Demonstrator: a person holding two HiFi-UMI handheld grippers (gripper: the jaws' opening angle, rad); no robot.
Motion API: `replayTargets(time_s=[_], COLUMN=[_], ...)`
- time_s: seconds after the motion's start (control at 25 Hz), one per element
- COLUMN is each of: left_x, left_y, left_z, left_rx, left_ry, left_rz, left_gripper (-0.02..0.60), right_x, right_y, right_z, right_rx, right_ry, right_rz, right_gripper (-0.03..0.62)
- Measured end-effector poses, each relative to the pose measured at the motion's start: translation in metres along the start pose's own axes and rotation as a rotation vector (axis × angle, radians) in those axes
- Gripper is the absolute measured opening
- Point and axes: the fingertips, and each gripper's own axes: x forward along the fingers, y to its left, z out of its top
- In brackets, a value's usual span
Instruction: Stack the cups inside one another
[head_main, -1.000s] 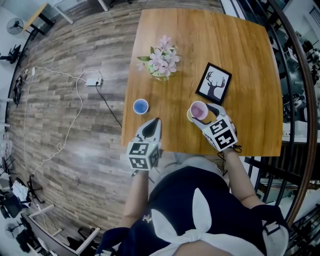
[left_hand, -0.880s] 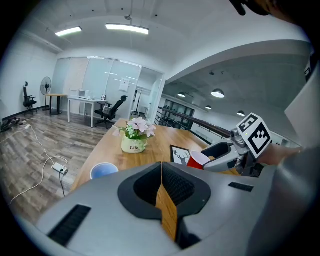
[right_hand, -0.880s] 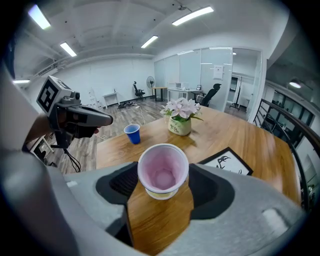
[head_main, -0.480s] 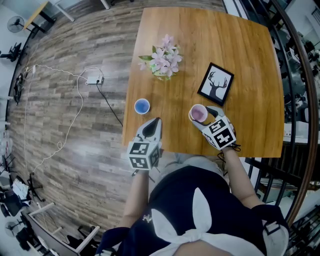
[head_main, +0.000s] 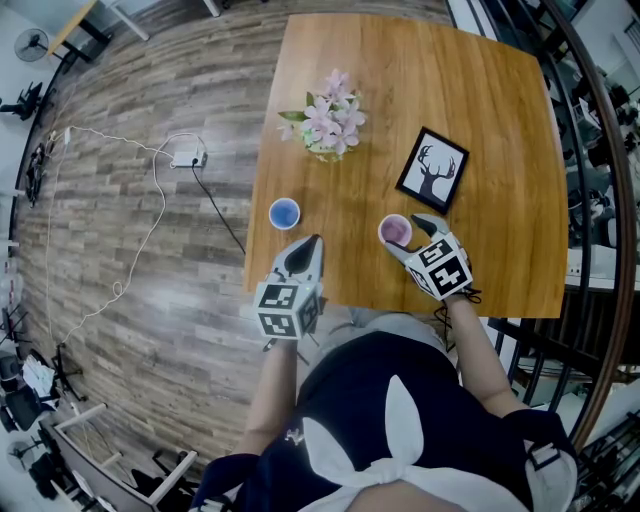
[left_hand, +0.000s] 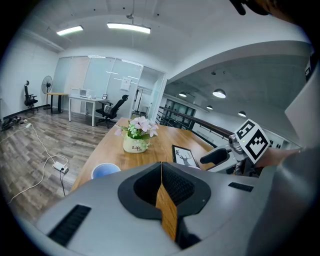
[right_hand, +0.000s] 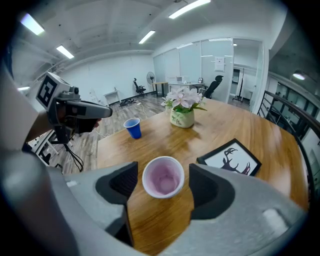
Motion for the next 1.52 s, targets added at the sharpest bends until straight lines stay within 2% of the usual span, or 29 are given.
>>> replayTargets(time_s=[0.16, 0.4, 0.56, 0.8, 0.84, 1.16, 1.52], left_x=[0.002, 0.004, 0.005, 0.002, 0.002, -0.005, -0.025], left_y=[0.001, 0.0, 0.0, -0.001, 0.0, 0.003, 0.023], left_z=[0.002, 0.006, 0.011, 0.022, 0.025, 0.02, 0.018], left_rx=[0.0, 0.005, 0.015, 0.022, 0.022, 0.023, -0.002], left_ry=[-0.001, -0.006, -0.011, -0.034, -0.041, -0.036, -0.078], left_rz=[0.002, 0.0, -0.002, 0.007, 0.013, 0.005, 0.058], left_gripper=[0.02, 0.02, 0.02, 0.02, 0.02, 0.02, 0.02], right_x=[-0.001, -0.011, -0.02, -0.034, -0.036, -0.037, -0.03], right_y=[-0.002, 0.002, -0.001, 0.0, 0.001, 0.012, 0.037], right_z=[0.004, 0.024, 0.037, 0.05, 0.052, 0.062, 0.084], right_rx=[-0.002, -0.02, -0.031, -0.048, -0.049, -0.065, -0.118], right_ry=[-0.008, -0.073, -0.114, -0.18, -0.186, -0.204, -0.228], right_rz=[0.004, 0.026, 0.017, 0.003, 0.004, 0.013, 0.056], right_gripper=[0.316, 0.301, 0.246, 0.064, 0.054, 0.052, 0.051])
